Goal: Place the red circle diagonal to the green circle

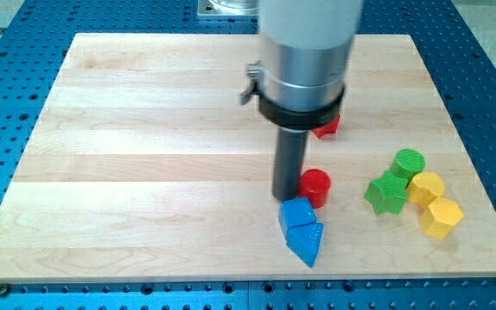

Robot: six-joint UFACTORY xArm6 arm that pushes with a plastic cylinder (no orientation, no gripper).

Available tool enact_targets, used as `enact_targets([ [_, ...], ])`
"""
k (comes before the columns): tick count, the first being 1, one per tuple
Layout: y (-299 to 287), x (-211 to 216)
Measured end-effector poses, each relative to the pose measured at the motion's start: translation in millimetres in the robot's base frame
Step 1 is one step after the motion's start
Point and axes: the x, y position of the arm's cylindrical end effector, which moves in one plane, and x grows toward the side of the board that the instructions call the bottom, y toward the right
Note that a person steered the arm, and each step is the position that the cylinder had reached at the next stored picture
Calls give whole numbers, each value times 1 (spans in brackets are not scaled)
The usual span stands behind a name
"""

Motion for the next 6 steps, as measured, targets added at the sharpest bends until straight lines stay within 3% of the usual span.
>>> enact_targets([
  [1, -18, 23],
  [3, 40, 24],
  [5, 67, -60],
  [6, 55, -13],
])
